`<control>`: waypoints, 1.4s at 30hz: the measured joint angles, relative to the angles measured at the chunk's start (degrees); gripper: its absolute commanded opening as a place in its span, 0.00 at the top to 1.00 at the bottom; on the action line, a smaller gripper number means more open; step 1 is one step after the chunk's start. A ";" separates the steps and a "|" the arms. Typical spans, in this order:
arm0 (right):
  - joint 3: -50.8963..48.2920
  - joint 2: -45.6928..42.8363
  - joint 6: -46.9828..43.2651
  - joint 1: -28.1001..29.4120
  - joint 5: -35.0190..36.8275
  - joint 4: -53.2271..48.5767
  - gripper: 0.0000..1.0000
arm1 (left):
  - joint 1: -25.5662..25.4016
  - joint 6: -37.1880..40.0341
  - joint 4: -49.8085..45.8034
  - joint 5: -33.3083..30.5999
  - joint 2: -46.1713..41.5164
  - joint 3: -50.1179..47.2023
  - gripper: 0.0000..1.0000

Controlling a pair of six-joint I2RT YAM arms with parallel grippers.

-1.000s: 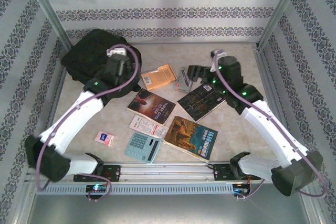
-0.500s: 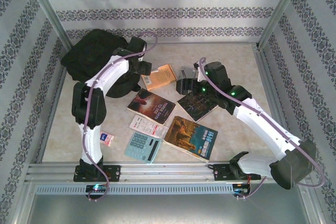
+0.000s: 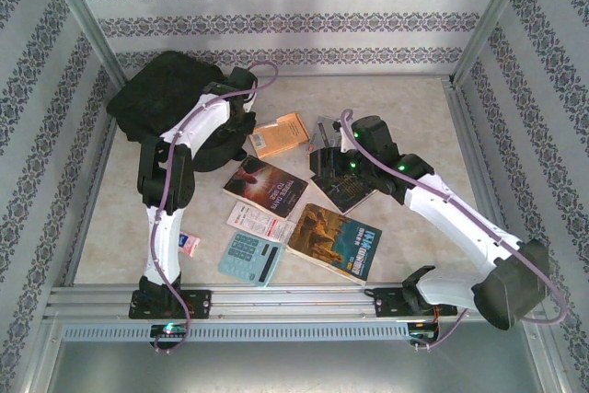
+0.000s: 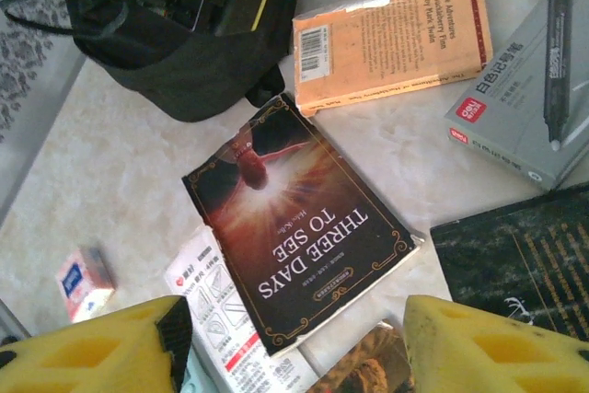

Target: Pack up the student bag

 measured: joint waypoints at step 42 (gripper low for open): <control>-3.37 -12.13 7.50 -12.31 9.86 -13.20 0.30 | -34.97 26.03 0.15 -0.07 -38.45 -32.76 1.00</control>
